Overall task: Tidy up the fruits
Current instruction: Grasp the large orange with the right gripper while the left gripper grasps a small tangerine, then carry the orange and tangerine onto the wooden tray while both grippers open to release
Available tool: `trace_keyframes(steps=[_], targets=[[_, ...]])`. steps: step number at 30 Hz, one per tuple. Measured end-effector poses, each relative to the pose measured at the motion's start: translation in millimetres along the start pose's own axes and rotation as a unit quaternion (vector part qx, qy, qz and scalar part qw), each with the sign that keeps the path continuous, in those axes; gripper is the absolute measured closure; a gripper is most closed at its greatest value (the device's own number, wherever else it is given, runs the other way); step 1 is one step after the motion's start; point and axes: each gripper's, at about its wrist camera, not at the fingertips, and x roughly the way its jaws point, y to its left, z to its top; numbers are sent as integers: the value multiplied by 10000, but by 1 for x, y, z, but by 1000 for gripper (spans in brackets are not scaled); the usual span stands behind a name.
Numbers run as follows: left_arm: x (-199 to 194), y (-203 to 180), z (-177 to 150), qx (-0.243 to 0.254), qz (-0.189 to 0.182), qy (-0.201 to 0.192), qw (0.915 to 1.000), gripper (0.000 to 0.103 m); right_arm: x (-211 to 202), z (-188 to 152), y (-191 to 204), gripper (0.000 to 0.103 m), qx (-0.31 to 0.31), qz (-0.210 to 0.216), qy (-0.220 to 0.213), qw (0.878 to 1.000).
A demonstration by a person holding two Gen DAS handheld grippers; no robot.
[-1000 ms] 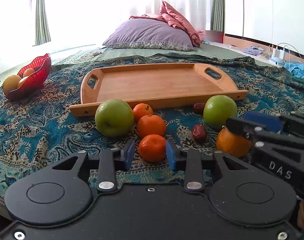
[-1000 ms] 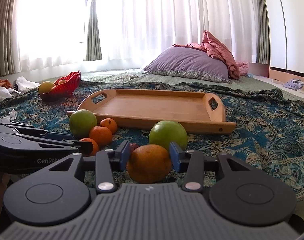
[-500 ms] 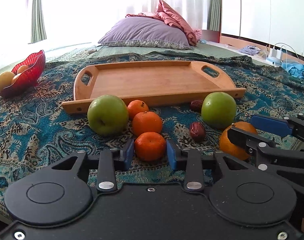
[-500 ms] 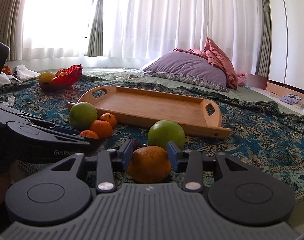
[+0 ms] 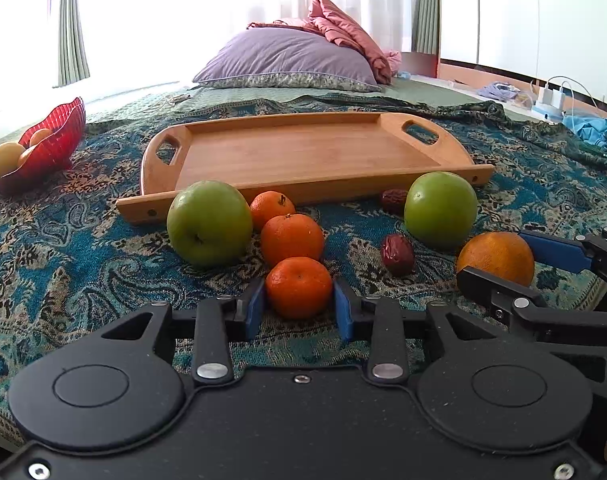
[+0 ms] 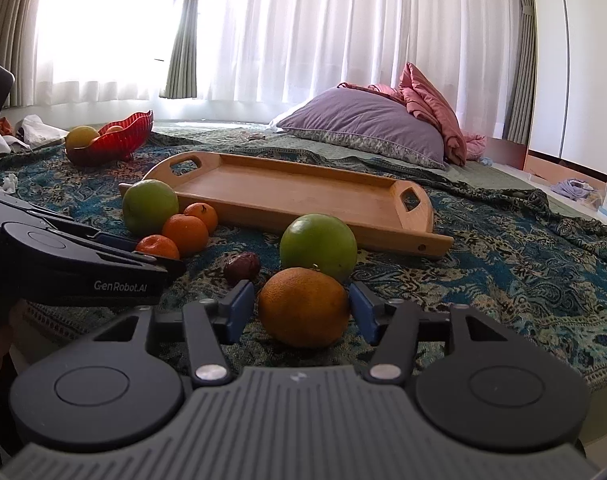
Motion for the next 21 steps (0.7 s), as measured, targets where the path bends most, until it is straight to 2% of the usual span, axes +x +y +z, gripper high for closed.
trace_keyframes(steps=[5, 9, 10, 12, 21], targets=[[0, 0, 0, -27, 10, -34, 10000, 69, 3, -3, -2, 37, 55, 31, 80, 9999], [-6, 5, -1, -244, -59, -129, 9996, 70, 7, -7, -2, 36, 152, 107, 200, 9996], [-8, 6, -1, -264, -55, -148, 9995, 70, 7, -8, -1, 43, 131, 120, 204, 9996], [-12, 6, 0, -245, -17, -192, 9995, 70, 7, -9, 0, 49, 55, 100, 180, 9998], [-29, 11, 16, -264, 88, -489, 9984, 70, 3, 0, -3, 50, 184, 128, -121, 9997]])
